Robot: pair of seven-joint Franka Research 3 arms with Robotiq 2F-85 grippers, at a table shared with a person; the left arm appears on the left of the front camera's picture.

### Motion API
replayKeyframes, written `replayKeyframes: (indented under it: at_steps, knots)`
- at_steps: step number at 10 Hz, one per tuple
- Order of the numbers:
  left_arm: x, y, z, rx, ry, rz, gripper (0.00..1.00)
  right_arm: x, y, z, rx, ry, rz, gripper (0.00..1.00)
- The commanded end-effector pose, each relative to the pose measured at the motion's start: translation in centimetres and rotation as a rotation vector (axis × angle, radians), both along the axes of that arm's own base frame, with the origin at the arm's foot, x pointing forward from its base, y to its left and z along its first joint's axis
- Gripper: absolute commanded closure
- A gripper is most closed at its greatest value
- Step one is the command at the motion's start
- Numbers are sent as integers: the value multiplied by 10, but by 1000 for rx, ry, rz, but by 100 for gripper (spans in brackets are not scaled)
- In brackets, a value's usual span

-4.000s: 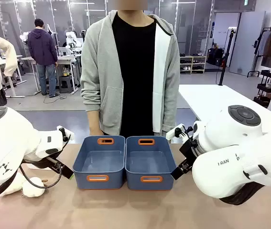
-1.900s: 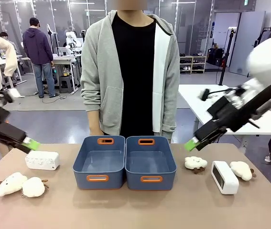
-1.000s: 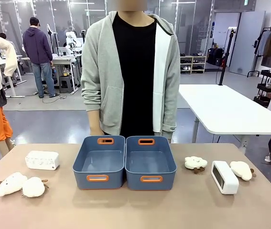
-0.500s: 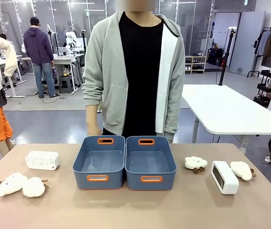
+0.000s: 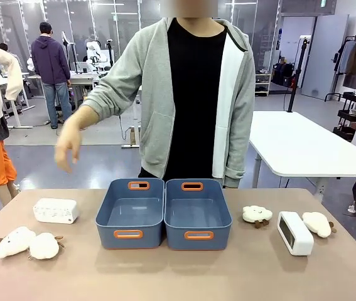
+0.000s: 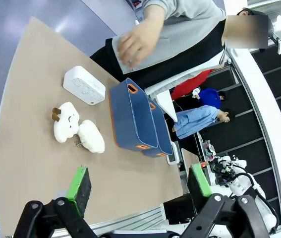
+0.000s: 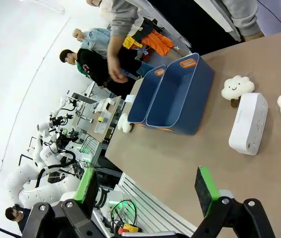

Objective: Sort the digital clocks into the basket.
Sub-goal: Pick up the Digital clock from the table and place it into the empty Plastic storage basket.

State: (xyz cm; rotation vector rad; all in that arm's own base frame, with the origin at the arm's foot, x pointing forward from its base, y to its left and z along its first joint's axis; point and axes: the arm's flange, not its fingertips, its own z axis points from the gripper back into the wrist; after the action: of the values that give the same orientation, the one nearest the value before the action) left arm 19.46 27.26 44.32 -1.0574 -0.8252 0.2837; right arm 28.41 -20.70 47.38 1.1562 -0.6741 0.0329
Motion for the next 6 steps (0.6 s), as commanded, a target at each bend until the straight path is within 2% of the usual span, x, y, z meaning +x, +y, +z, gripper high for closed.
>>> replayKeyframes:
  at_steps: [1, 6]
  knots:
    - [0, 2, 1, -7, -17, -8, 0, -1, 0, 0, 0, -9, 7, 0]
    - [0, 2, 1, -7, -17, -8, 0, -1, 0, 0, 0, -9, 7, 0]
